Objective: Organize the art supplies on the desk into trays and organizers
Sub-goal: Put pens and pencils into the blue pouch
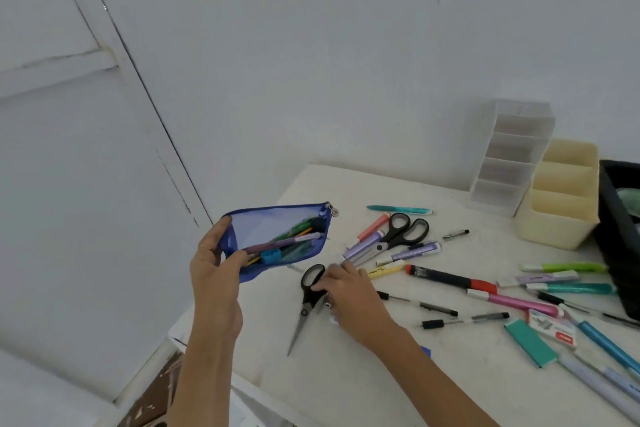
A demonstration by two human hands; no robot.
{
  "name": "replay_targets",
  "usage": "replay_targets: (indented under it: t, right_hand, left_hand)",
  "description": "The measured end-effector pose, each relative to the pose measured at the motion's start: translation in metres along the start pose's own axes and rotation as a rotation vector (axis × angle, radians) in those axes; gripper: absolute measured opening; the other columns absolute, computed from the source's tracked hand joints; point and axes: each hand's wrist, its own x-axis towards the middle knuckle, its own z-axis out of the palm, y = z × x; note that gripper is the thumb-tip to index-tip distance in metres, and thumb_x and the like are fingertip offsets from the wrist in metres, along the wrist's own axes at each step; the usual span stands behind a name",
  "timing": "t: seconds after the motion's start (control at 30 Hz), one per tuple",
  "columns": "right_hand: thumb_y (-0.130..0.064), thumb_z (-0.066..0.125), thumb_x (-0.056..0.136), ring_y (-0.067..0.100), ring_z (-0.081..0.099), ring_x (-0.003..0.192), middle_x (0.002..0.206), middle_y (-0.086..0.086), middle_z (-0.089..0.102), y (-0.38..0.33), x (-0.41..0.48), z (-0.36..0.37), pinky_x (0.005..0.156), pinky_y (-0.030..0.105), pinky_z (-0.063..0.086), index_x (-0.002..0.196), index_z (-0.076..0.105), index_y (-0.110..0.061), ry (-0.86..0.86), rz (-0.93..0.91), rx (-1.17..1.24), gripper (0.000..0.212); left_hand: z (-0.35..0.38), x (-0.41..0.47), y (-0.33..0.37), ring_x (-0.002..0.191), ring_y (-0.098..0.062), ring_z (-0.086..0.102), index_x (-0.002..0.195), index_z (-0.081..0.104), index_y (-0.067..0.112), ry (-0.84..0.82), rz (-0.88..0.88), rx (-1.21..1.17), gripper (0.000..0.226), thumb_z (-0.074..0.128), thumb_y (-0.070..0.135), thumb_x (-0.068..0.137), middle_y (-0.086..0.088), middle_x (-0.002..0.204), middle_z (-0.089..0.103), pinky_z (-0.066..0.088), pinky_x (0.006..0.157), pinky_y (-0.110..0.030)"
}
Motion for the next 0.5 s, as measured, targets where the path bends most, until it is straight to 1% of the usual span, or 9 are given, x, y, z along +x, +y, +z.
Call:
replay_targets:
  t: [0.07,0.1,0.17,0.2,0.27,0.33,0.37,0.4,0.5]
  right_hand:
    - [-0.022,0.075,0.073,0.023,0.041,0.114,0.122,0.002,0.051,0.001,0.006,0.001,0.091,0.035,0.032,0.127,0.052,-0.02,-0.001,0.022,-0.069,0.059]
    - [-0.024,0.081,0.066,0.024,0.046,0.109,0.115,0.002,0.056,0.002,0.008,0.004,0.087,0.035,0.036,0.12,0.058,-0.018,0.046,0.018,-0.074,0.06]
    - [-0.017,0.088,0.05,0.022,0.055,0.088,0.092,-0.001,0.063,0.011,0.006,0.013,0.072,0.03,0.042,0.096,0.068,-0.018,0.149,0.035,0.0,0.05]
    - [-0.011,0.087,0.048,0.019,0.056,0.081,0.083,-0.004,0.063,0.015,0.005,0.019,0.067,0.026,0.041,0.085,0.069,-0.02,0.233,0.047,0.058,0.042]
    - [-0.002,0.076,0.062,0.012,0.052,0.078,0.078,-0.006,0.064,0.016,0.001,0.02,0.066,0.021,0.039,0.078,0.068,-0.02,0.369,0.078,0.182,0.025]
    - [-0.006,0.062,0.078,0.006,0.05,0.079,0.078,-0.006,0.066,0.013,-0.004,0.017,0.07,0.018,0.04,0.078,0.069,-0.018,0.476,0.104,0.307,0.013]
    - [-0.01,0.059,0.082,0.004,0.051,0.079,0.079,-0.006,0.067,0.011,-0.006,0.014,0.072,0.017,0.041,0.079,0.069,-0.017,0.529,0.138,0.361,0.013]
    - [-0.01,0.06,0.082,0.002,0.052,0.08,0.079,-0.007,0.067,0.008,-0.007,0.01,0.073,0.016,0.043,0.081,0.07,-0.018,0.578,0.174,0.414,0.013]
    - [-0.001,0.068,0.08,0.002,0.061,0.081,0.082,-0.012,0.069,-0.001,-0.007,-0.012,0.074,0.016,0.048,0.084,0.069,-0.024,0.762,0.345,0.63,0.023]
  left_hand:
    - [-0.002,0.01,0.0,0.077,-0.017,0.052,0.128,0.051,0.005,-0.031,-0.029,-0.009,0.055,0.04,-0.023,0.082,-0.01,0.119,0.053,0.041,0.038,-0.01]
    - [-0.003,0.016,-0.001,0.07,-0.017,0.048,0.129,0.05,0.004,-0.047,-0.04,-0.011,0.055,0.039,-0.023,0.082,-0.011,0.116,0.052,0.038,0.037,-0.009]
    - [-0.003,0.023,-0.005,0.065,-0.018,0.046,0.128,0.051,0.002,-0.073,-0.061,-0.015,0.055,0.038,-0.024,0.082,-0.012,0.113,0.051,0.037,0.037,-0.009]
    - [-0.004,0.028,-0.008,0.066,-0.018,0.047,0.127,0.051,0.002,-0.086,-0.078,-0.022,0.054,0.037,-0.024,0.082,-0.011,0.112,0.052,0.038,0.037,-0.009]
    - [-0.004,0.039,-0.016,0.075,-0.017,0.053,0.127,0.051,0.002,-0.116,-0.113,-0.03,0.054,0.037,-0.024,0.082,-0.011,0.114,0.054,0.042,0.041,-0.01]
    - [-0.003,0.046,-0.025,0.087,-0.02,0.056,0.128,0.051,0.003,-0.149,-0.135,-0.026,0.055,0.038,-0.023,0.081,-0.013,0.12,0.057,0.046,0.045,-0.011]
    - [-0.002,0.05,-0.029,0.088,-0.021,0.057,0.128,0.051,0.003,-0.171,-0.15,-0.028,0.056,0.038,-0.023,0.081,-0.013,0.121,0.057,0.047,0.046,-0.011]
    - [-0.002,0.051,-0.032,0.086,-0.02,0.058,0.129,0.051,0.003,-0.188,-0.162,-0.033,0.056,0.038,-0.023,0.081,-0.012,0.12,0.057,0.048,0.047,-0.012]
    - [0.0,0.055,-0.038,0.08,-0.015,0.058,0.128,0.051,0.003,-0.234,-0.182,-0.044,0.056,0.038,-0.024,0.081,-0.01,0.118,0.057,0.047,0.045,-0.012]
